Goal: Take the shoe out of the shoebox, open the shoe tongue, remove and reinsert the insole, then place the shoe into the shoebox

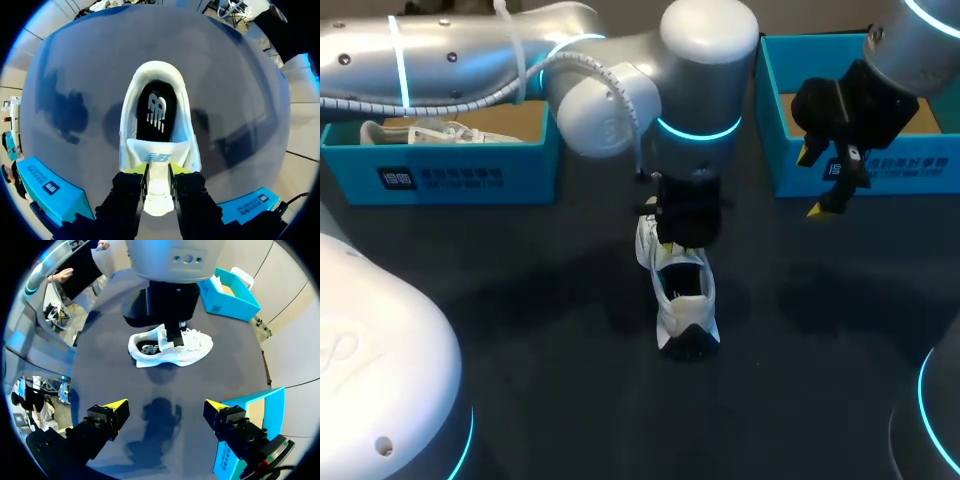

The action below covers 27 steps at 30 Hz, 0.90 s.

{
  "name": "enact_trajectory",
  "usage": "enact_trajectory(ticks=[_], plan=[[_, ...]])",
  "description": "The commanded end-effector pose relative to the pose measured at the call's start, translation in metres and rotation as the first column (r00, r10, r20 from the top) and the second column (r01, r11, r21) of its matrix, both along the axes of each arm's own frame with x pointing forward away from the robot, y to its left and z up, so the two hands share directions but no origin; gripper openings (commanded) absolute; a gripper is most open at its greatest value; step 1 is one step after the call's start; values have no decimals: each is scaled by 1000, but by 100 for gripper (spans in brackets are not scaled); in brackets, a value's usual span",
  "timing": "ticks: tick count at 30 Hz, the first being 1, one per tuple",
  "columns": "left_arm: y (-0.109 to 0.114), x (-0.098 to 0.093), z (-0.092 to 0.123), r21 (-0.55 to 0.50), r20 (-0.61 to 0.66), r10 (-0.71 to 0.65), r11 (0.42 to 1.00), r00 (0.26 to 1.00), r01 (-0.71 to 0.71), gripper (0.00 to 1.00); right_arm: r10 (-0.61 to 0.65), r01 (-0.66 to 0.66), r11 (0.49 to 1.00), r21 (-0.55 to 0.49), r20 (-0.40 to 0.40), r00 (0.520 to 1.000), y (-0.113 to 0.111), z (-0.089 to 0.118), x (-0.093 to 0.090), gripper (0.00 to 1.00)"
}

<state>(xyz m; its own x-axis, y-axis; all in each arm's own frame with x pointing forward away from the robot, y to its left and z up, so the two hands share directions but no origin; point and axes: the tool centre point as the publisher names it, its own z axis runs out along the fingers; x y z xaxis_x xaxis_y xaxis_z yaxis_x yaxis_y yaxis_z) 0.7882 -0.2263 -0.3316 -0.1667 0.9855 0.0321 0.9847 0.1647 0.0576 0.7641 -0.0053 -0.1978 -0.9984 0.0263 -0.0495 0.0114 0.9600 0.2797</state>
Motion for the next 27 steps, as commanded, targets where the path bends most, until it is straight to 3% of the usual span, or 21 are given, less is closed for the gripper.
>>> enact_trajectory(ticks=[1, 7, 14, 19, 27], plan=[[9, -8, 5, -24, 23, 4, 1000, 1000, -4, 26, 0, 0, 1000, -2, -1, 1000, 1, -1, 1, 100], [12, -3, 14, -49, 57, 59, 997, 997, -56, 33, 0, 0, 1000, -2, -1, 1000, 1, -1, 1, 100], [10, -5, 0, -58, 64, 149, 988, 987, -145, 39, 0, 0, 1000, -2, -1, 1000, 1, -1, 1, 100], [8, -10, -4, -60, 82, 212, 976, 974, -207, 31, 0, 0, 1000, -2, -1, 1000, 1, -1, 1, 100], [12, -18, 18, -120, 42, 406, 909, 913, -399, 37, 0, 0, 1000, -2, -1, 1000, 1, -1, 1, 100]])
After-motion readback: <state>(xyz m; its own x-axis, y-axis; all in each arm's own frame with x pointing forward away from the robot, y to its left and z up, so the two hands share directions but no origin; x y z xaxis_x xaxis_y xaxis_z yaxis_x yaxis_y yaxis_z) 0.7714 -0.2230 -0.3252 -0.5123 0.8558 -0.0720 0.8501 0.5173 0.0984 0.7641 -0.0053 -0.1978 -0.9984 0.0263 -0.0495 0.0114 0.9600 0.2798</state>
